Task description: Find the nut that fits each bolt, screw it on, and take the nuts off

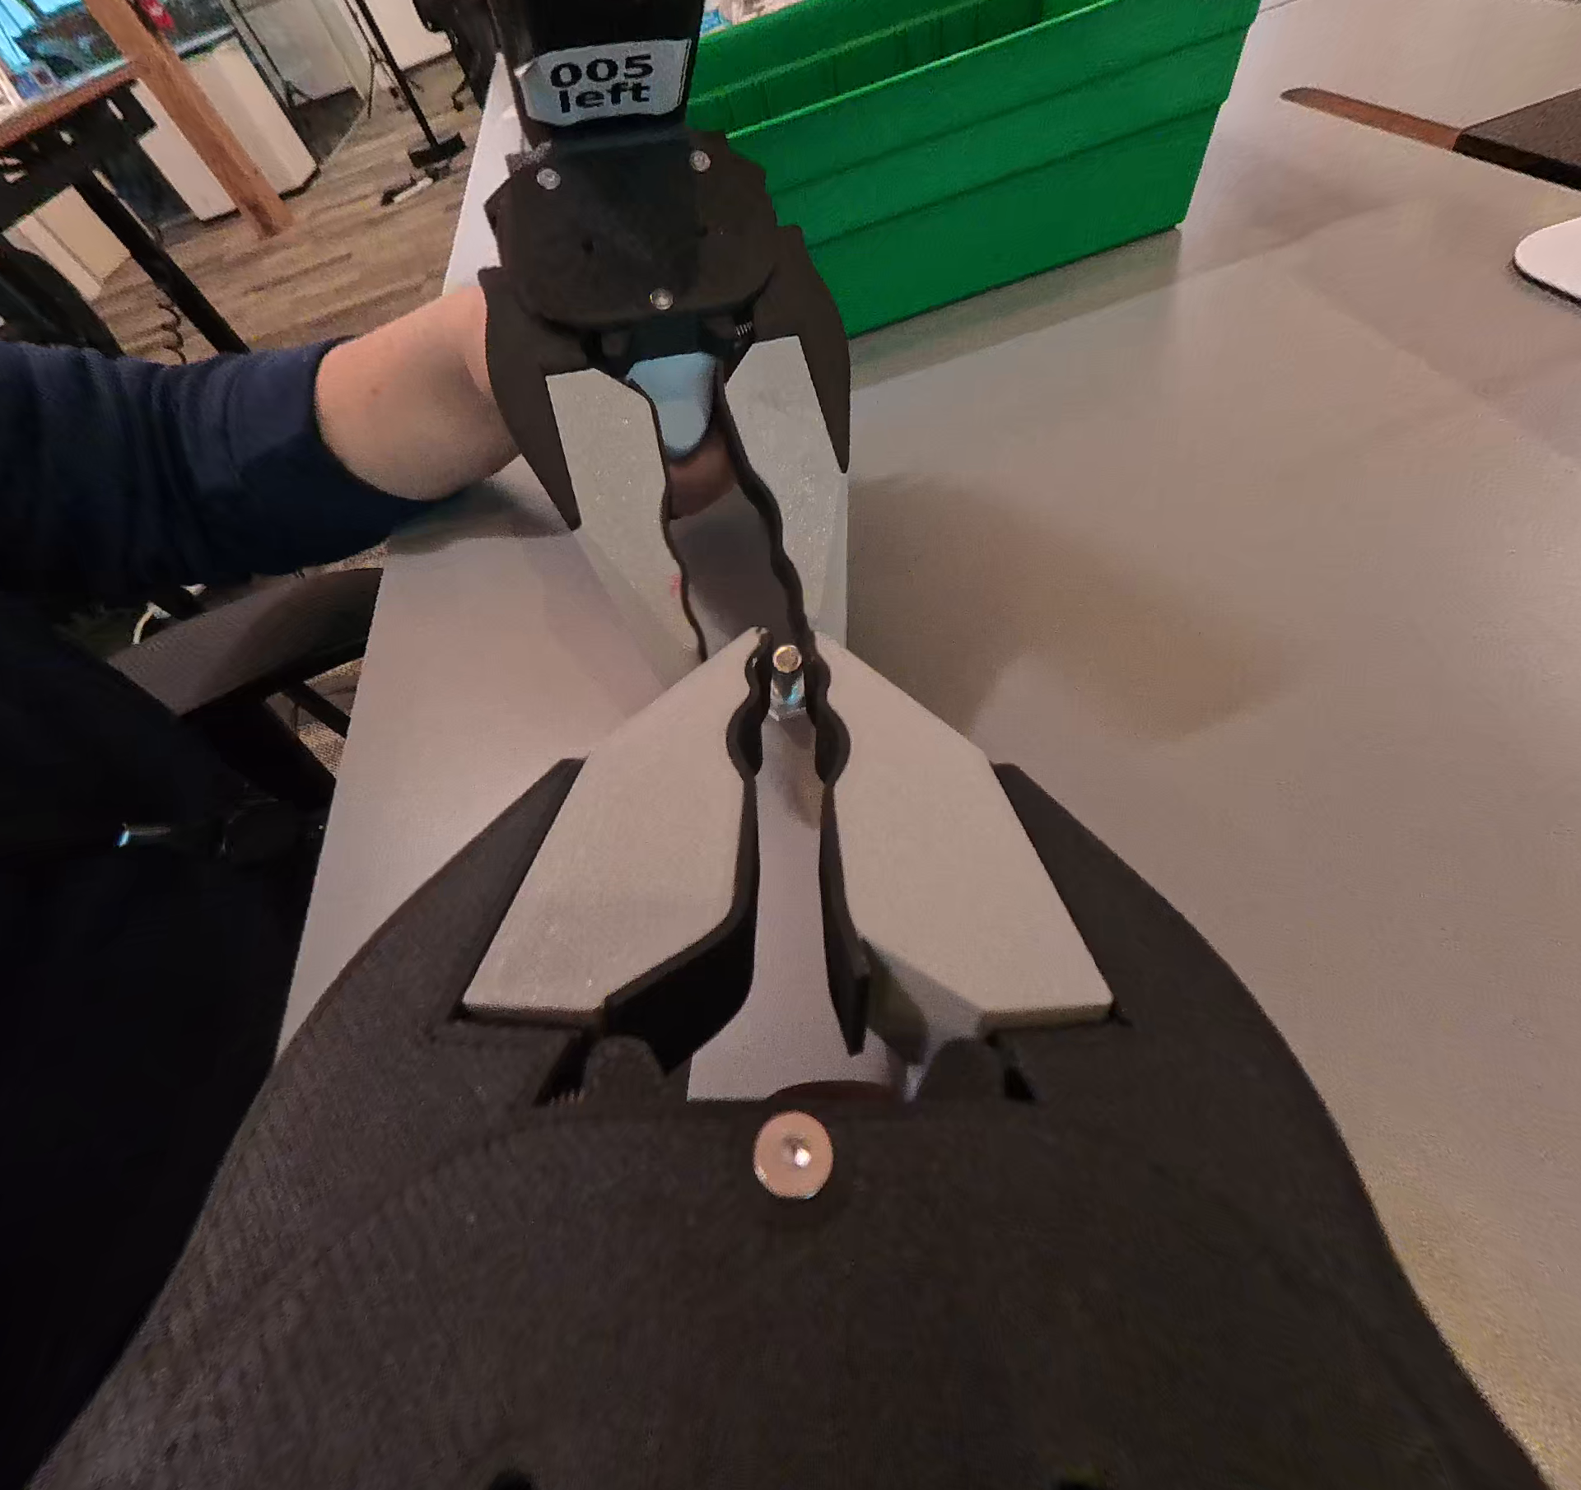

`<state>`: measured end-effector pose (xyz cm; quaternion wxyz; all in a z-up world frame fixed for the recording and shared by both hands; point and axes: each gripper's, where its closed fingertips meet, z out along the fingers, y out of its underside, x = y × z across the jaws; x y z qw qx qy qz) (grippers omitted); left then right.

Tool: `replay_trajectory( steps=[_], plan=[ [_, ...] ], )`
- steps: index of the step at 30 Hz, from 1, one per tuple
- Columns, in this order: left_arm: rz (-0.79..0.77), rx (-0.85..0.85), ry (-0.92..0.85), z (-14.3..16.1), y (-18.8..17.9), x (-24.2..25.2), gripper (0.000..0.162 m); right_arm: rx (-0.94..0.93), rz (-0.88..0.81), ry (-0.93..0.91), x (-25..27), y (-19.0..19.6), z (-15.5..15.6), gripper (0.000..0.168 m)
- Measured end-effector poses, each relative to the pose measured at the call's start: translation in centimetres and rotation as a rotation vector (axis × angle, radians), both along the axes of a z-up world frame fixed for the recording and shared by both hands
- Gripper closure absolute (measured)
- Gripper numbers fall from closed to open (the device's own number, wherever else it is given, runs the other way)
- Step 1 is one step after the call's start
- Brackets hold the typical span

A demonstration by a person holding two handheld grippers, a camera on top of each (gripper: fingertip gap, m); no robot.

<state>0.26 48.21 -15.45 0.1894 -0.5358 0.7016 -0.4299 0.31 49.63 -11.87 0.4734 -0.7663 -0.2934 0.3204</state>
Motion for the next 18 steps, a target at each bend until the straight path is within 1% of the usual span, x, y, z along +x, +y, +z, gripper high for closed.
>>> replay_trajectory(
  steps=[4,7,11,14,18],
  plan=[
    [-0.005,0.002,-0.035,0.4,-0.4,0.4,0.137,0.008,0.035,0.03,-0.7,-0.4,0.5,0.165],
    [-0.014,0.015,-0.052,0.6,-0.7,0.5,0.137,0.022,0.039,0.001,-0.8,-0.5,0.4,0.165],
    [-0.034,-0.016,-0.093,1.5,-1.2,0.5,0.139,0.023,0.047,0.01,-1.0,-0.6,0.5,0.165],
    [-0.019,0.001,-0.096,1.4,-0.9,0.6,0.148,0.03,0.046,0.006,-0.9,-0.6,0.6,0.165],
    [-0.018,0.008,-0.114,1.8,-0.8,0.6,0.148,0.043,0.041,0.013,-0.9,-0.6,0.9,0.165]
  ],
)
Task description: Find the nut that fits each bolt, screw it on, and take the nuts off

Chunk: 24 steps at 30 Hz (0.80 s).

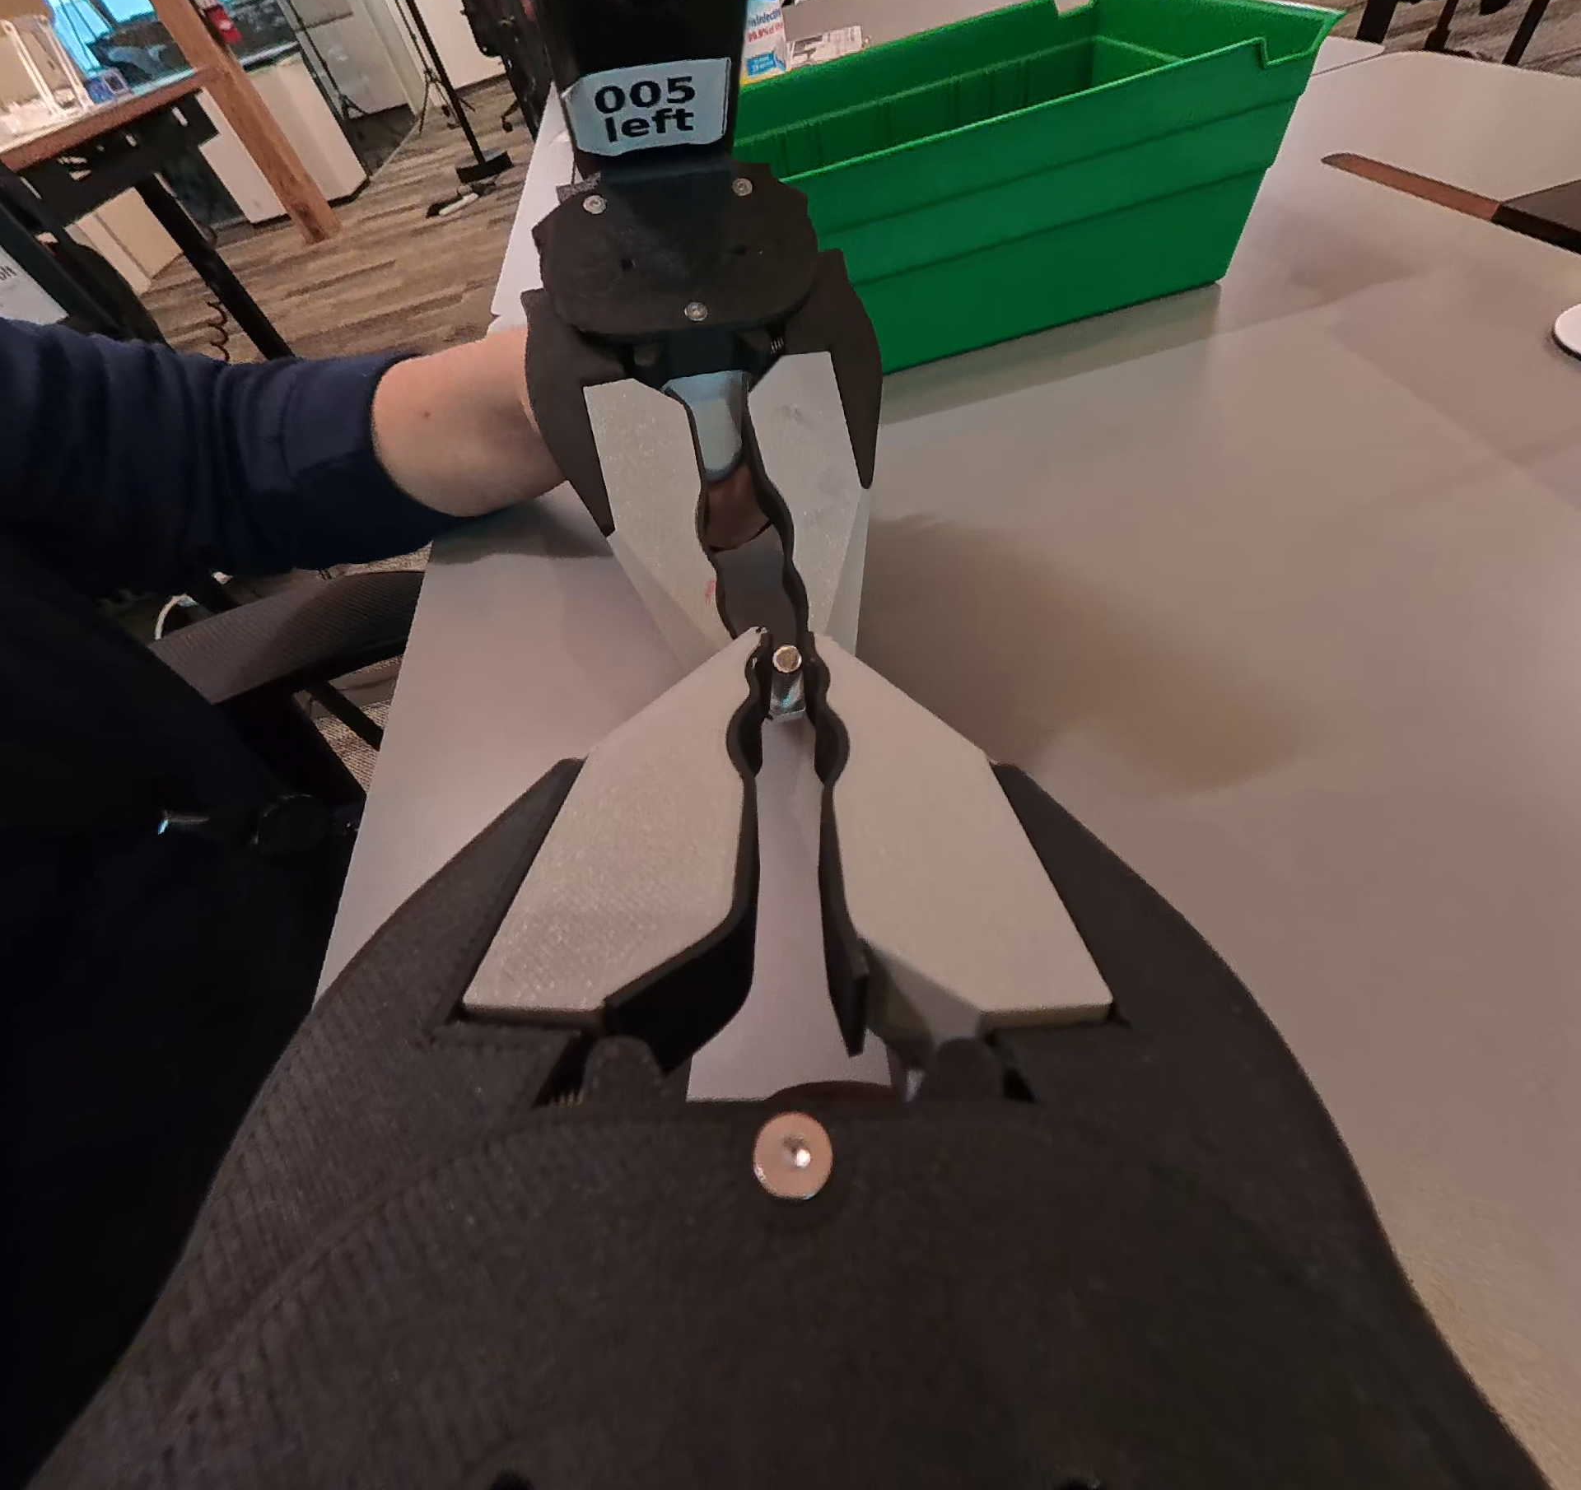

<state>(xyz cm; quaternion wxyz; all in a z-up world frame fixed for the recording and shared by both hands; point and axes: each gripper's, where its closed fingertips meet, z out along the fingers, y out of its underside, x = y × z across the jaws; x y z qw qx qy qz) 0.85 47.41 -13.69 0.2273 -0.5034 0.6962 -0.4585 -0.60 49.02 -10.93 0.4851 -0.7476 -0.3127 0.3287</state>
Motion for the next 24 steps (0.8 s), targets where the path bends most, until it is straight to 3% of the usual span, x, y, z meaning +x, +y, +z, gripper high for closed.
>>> replay_trajectory(
  steps=[16,24],
  plan=[
    [0.022,0.005,0.018,-0.2,0.2,0.1,0.148,-0.027,-0.009,0.009,0.0,0.2,-0.4,0.164],
    [0.034,-0.086,-0.037,1.2,0.8,-0.1,0.148,-0.046,-0.024,0.052,0.5,0.4,0.0,0.164]
  ],
)
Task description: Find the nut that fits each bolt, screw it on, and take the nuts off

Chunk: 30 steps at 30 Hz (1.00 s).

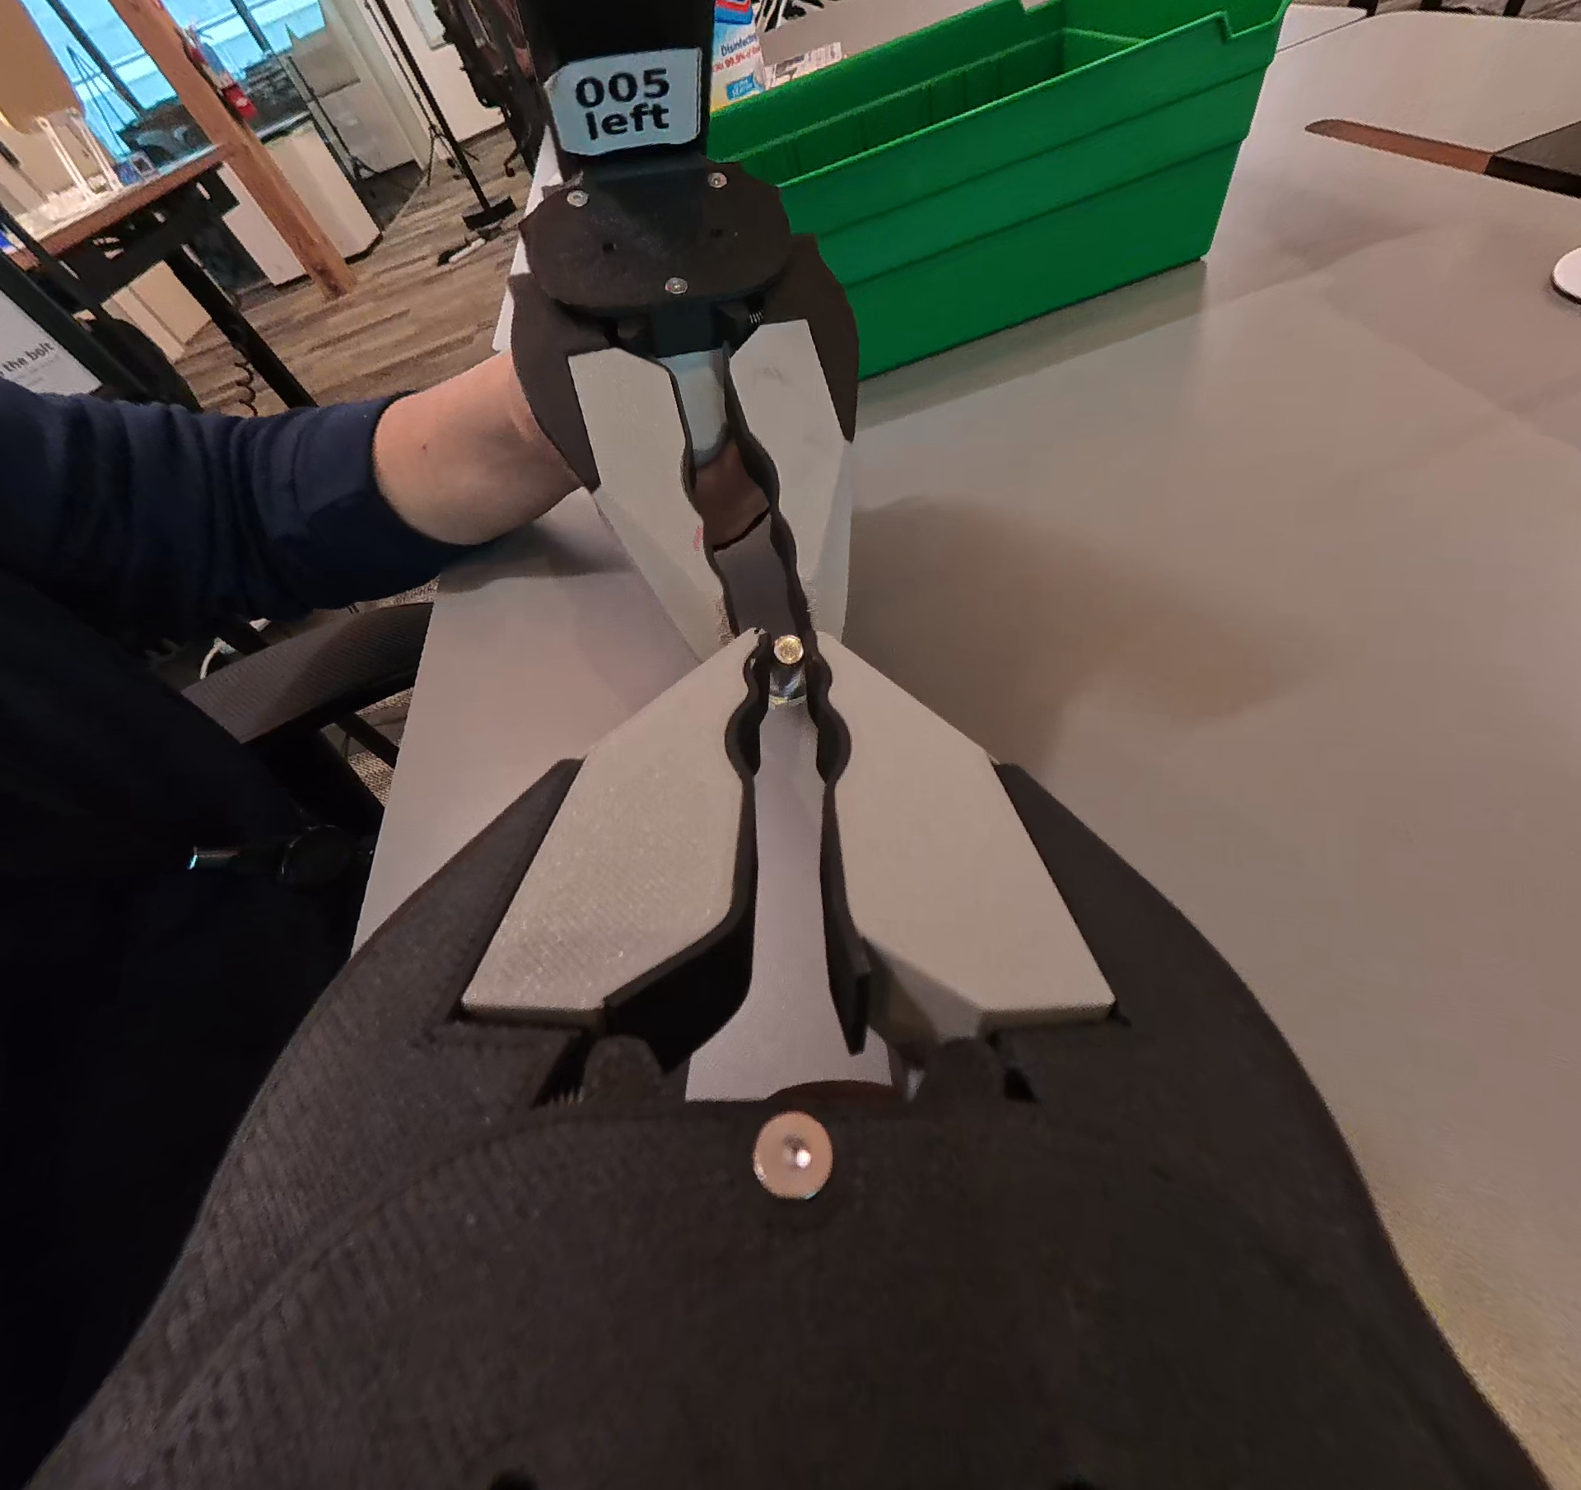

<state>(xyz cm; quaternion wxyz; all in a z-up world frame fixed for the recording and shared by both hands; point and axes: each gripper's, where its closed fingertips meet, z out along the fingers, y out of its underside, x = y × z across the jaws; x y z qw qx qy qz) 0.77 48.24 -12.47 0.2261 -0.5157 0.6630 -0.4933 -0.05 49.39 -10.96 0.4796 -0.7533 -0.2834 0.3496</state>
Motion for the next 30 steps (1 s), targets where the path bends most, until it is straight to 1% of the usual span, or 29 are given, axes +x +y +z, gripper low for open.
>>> replay_trajectory(
  steps=[5,11,12,18,23,30],
  plan=[
    [0.002,0.005,0.005,-0.2,-0.1,0.1,0.148,-0.01,0.001,-0.018,-0.2,0.0,-0.4,0.164],
    [0.002,-0.061,0.004,0.1,0.0,0.1,0.151,-0.01,0.004,-0.015,-0.3,0.0,-0.4,0.164],
    [-0.003,-0.068,0.002,0.2,-0.1,0.1,0.154,-0.01,0.002,-0.013,-0.2,0.0,-0.4,0.164],
    [0.017,-0.056,-0.023,0.6,0.0,0.3,0.155,-0.026,-0.006,0.038,-0.1,0.1,0.1,0.164],
    [-0.013,-0.195,-0.041,1.4,-0.2,0.1,0.157,-0.055,0.023,0.134,-0.2,-0.1,0.9,0.164],
    [-0.005,-0.098,-0.011,0.5,-0.2,0.1,0.157,-0.077,0.026,0.118,-0.3,0.0,0.3,0.163]
  ],
)
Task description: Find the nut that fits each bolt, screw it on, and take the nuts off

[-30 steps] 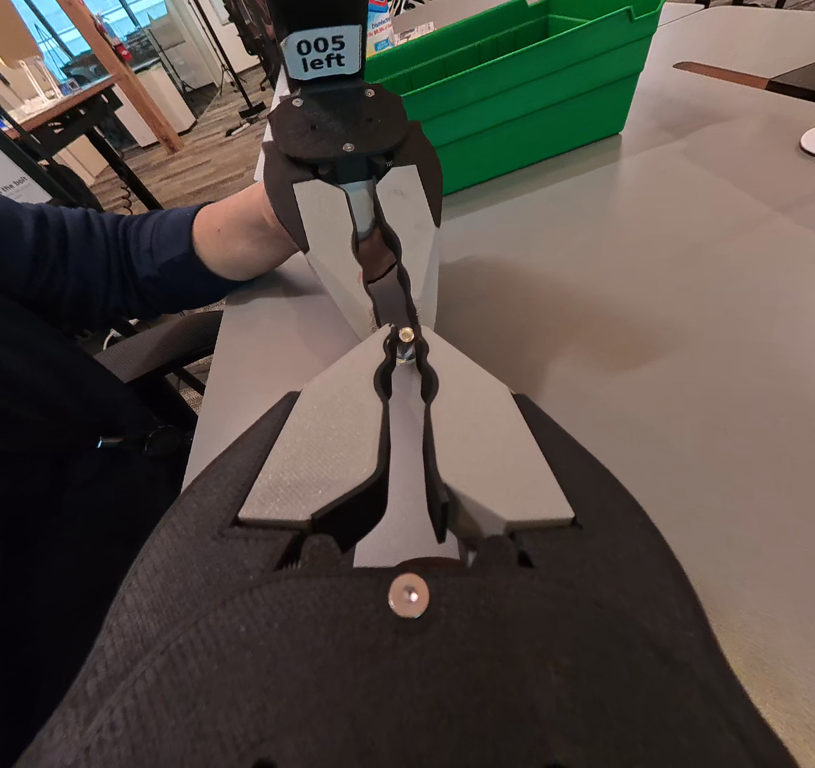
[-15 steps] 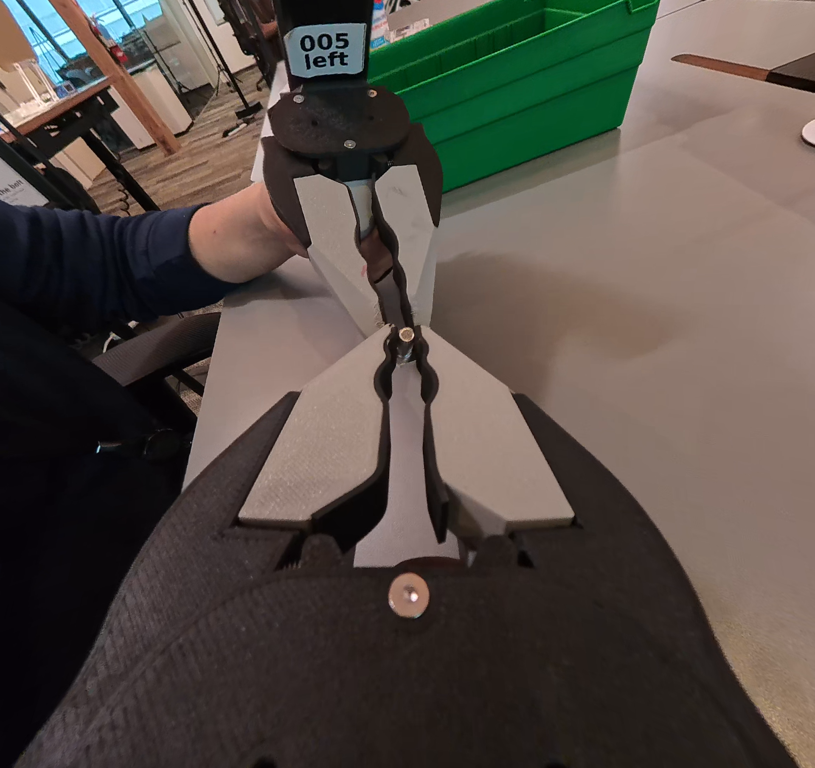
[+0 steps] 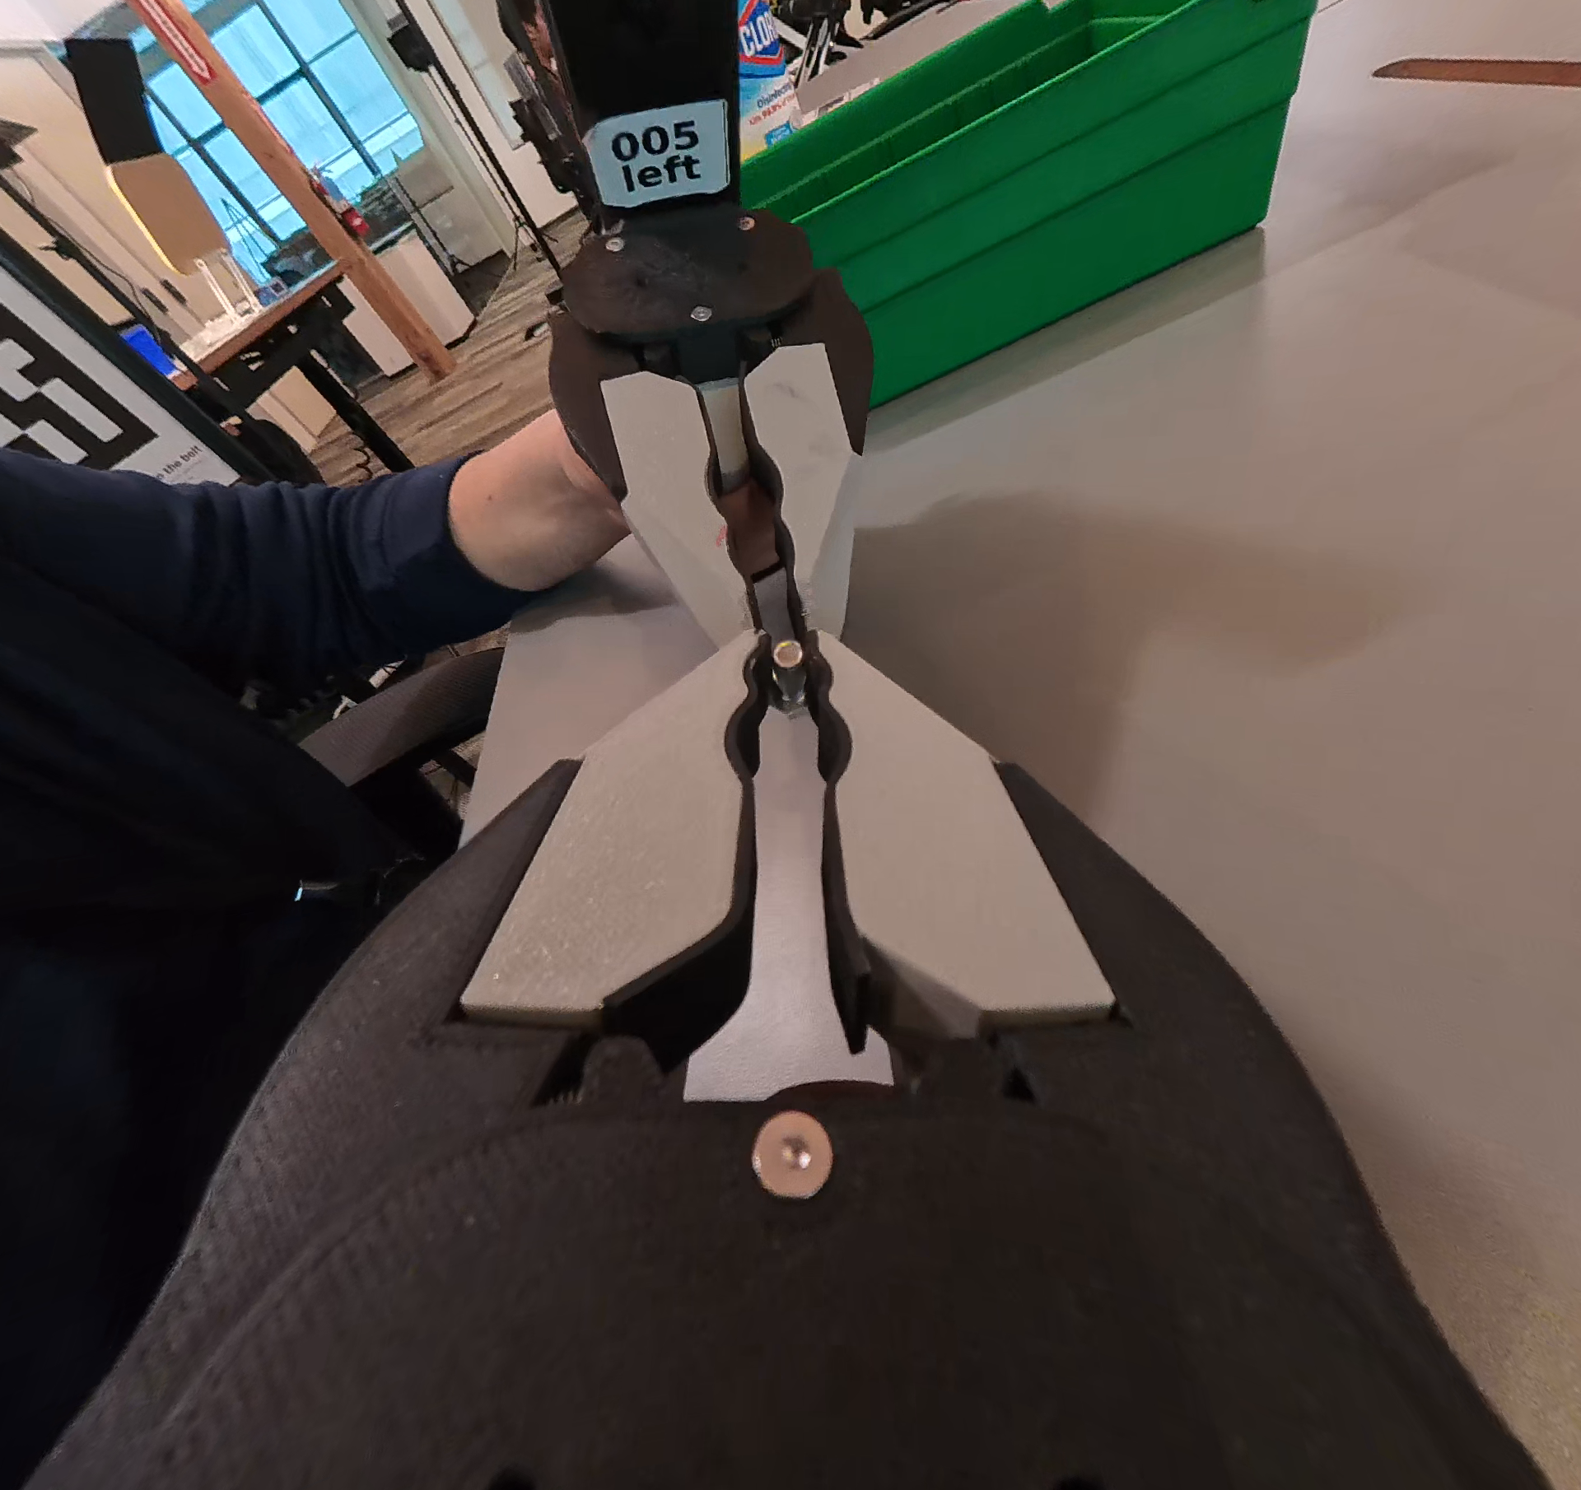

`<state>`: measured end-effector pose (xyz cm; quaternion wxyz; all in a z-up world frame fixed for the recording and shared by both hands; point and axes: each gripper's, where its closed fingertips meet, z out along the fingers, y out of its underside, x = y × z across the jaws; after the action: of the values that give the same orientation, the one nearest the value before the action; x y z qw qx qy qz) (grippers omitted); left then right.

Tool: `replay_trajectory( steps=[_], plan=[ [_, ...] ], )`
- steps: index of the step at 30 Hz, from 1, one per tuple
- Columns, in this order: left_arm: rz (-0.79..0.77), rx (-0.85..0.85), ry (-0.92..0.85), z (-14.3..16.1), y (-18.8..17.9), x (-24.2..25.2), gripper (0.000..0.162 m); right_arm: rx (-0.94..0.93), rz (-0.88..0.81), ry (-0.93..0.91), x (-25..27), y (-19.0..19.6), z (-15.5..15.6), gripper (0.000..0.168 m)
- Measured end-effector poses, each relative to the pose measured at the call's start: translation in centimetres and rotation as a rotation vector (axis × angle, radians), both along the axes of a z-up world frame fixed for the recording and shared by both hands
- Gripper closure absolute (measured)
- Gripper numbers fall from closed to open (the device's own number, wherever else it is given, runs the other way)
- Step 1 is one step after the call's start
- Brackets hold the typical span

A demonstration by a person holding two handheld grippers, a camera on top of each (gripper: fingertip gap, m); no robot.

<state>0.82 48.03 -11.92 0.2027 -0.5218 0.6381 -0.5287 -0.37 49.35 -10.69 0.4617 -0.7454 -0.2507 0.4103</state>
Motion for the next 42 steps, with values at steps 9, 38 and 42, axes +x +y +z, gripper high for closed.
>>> replay_trajectory(
  steps=[9,38,42],
  plan=[
    [0.025,0.063,-0.053,-0.3,1.0,0.3,0.157,0.058,-0.121,-0.121,2.9,1.0,0.2,0.155],
    [0.021,0.031,-0.064,0.2,0.6,0.3,0.157,0.138,-0.077,-0.131,0.8,0.3,0.4,0.168],
    [0.031,0.036,-0.066,0.2,0.9,0.3,0.157,0.123,-0.15,-0.177,2.2,1.1,0.0,0.168]
  ],
)
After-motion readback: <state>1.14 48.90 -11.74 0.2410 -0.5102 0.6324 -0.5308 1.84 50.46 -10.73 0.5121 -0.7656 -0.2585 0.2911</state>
